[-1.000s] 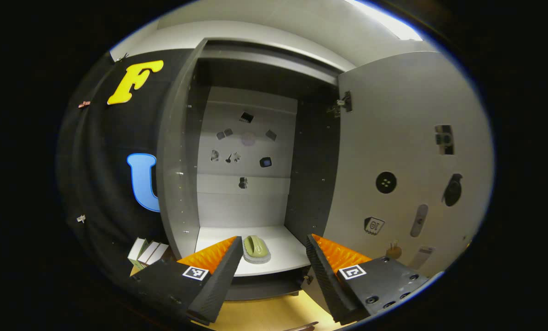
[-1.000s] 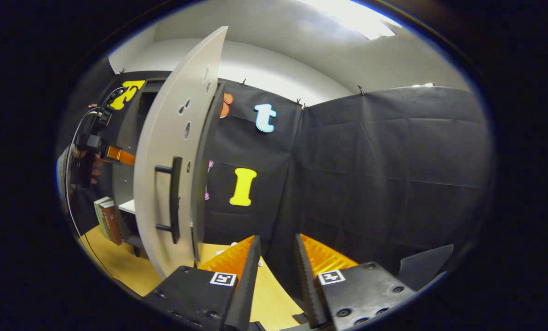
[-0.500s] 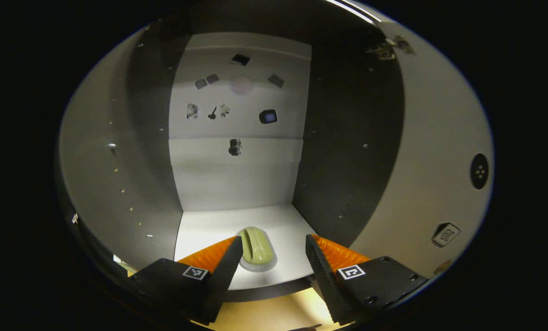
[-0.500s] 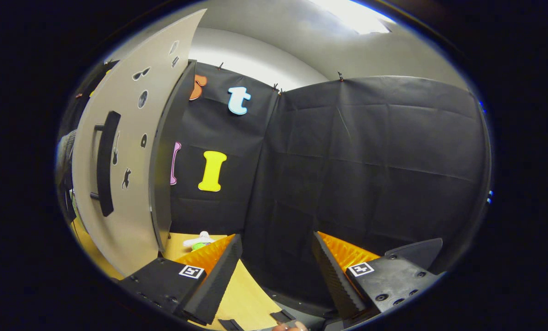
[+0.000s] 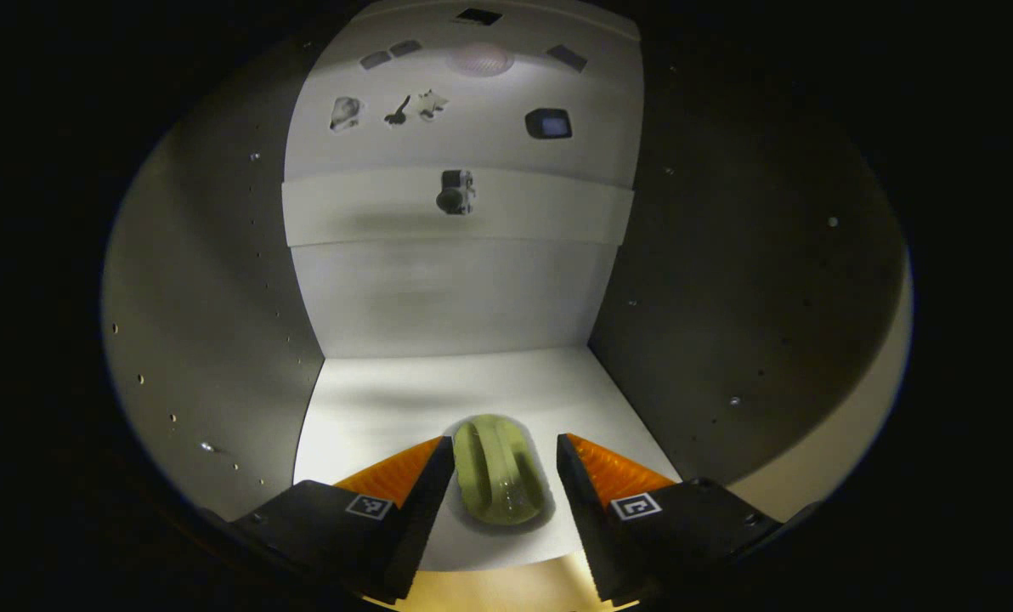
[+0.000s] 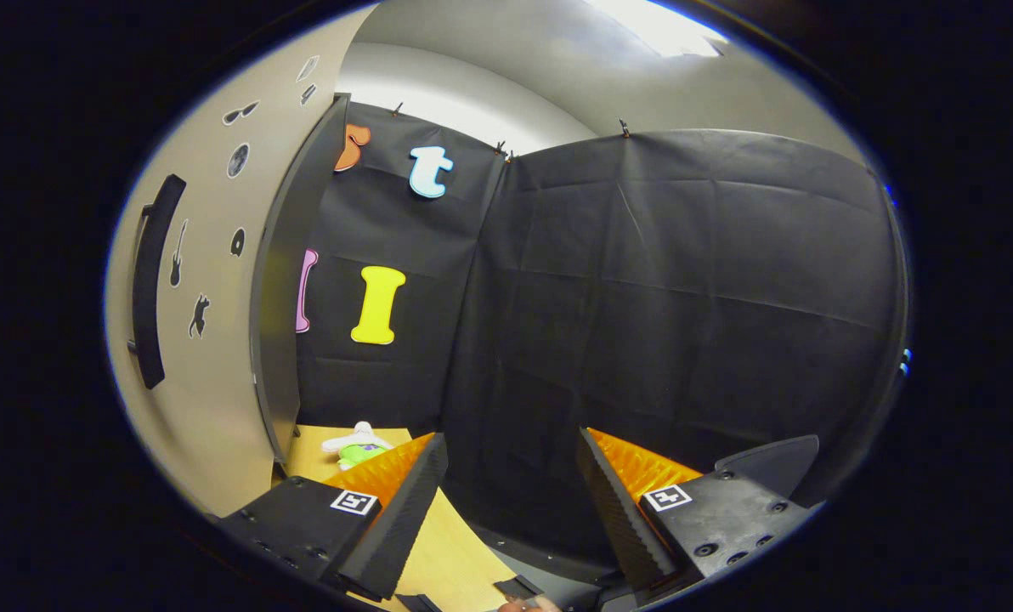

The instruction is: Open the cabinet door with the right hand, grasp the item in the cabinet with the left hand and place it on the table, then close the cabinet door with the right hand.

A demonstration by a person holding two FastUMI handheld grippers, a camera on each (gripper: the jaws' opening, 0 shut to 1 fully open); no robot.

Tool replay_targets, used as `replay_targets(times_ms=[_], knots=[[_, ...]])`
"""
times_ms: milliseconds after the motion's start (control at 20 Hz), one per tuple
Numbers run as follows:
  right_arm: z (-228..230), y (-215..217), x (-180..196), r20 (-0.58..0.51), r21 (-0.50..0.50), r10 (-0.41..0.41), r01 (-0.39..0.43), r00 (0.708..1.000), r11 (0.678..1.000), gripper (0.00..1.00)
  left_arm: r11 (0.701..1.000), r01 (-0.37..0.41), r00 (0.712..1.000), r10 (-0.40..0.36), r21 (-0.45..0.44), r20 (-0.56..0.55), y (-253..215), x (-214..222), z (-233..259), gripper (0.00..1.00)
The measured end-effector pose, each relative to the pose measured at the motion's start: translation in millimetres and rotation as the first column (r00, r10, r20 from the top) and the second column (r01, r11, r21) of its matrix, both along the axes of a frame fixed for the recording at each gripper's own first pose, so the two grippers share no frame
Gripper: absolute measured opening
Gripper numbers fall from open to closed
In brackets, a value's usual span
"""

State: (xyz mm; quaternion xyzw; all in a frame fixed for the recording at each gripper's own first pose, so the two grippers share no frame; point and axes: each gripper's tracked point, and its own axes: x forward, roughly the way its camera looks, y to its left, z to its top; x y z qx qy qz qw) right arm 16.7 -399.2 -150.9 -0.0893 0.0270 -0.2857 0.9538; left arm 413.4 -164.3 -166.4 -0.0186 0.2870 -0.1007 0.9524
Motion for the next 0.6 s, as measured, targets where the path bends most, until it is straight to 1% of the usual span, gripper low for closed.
replay_targets(times_ms=[100,150,300,400,500,550,600], knots=[[-4,1,3,-0.010,0.007,0.005,-0.005,1.000,1.000,0.97,1.000,-0.007,0.999,0.006,-0.012,-0.035,0,3,-11,0.75],[-6,0,2,-0.015,0.008,0.007,-0.007,1.000,1.000,0.97,1.000,-0.013,0.999,0.012,-0.025,-0.052,0,4,-16,0.71],[-9,-3,5,-0.026,0.010,0.010,-0.010,1.000,1.000,0.98,0.999,-0.023,0.996,0.019,-0.046,-0.087,-3,6,-27,0.69],[-12,-6,3,-0.033,0.011,0.004,-0.003,0.999,1.000,0.98,0.999,-0.033,0.996,0.030,-0.034,-0.086,-2,12,-31,0.67],[-14,-12,0,-0.034,0.013,-0.012,0.013,0.999,1.000,0.98,0.998,-0.066,0.995,0.065,-0.016,-0.072,4,13,-28,0.57],[-16,-13,-2,-0.034,0.019,-0.016,0.016,0.999,1.000,0.98,0.997,-0.083,0.994,0.083,0.000,-0.068,6,17,-31,0.46],[-18,-14,-1,-0.033,0.028,-0.017,0.018,0.999,0.999,0.98,0.997,-0.081,0.994,0.081,0.009,-0.068,6,18,-32,0.35]])
